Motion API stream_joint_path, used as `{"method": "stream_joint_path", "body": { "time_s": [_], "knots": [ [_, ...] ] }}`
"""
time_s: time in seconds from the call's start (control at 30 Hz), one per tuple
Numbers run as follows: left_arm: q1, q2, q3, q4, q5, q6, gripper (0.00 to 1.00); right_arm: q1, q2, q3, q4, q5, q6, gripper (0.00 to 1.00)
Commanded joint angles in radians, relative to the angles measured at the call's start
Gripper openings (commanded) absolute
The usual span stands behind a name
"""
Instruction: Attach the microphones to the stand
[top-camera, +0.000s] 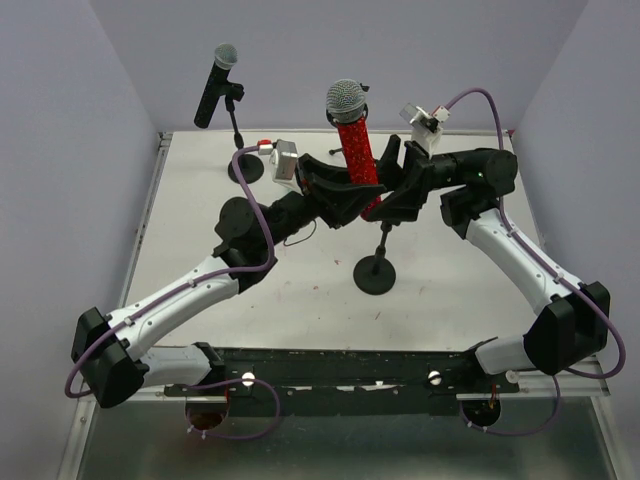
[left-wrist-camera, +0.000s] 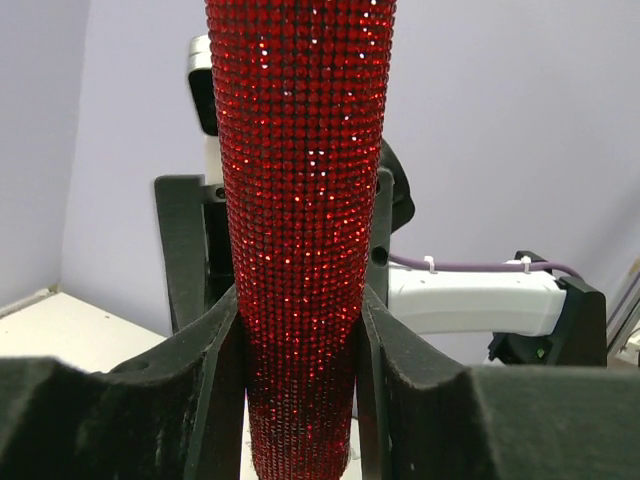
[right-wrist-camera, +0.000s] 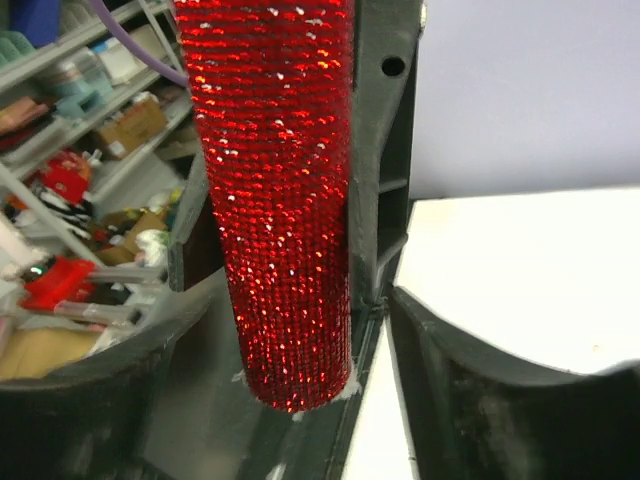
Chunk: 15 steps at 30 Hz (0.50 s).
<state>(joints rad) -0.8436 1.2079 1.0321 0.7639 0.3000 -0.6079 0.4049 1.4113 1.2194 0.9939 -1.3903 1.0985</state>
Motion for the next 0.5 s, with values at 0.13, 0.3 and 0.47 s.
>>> {"method": "stream_joint_path", "body": {
  "time_s": [0.13,0.3,0.47],
  "knots": [
    [0.124,-0.139,0.037,-0.151,0.223,-0.018,0.0,-0.024,-0.04,0.008,-0.251,-0.09,-0.293,1.0],
    [0.234,-0.254,0.06,-0.459,0.37,0.1,0.0,-0.168,-0.055,0.026,-0.235,-0.168,-0.324,1.0],
    [0.296,-0.333,0.062,-0.816,0.427,0.339,0.0,-0.328,-0.043,0.002,-0.147,-0.187,-0.333,1.0]
  ]
}}
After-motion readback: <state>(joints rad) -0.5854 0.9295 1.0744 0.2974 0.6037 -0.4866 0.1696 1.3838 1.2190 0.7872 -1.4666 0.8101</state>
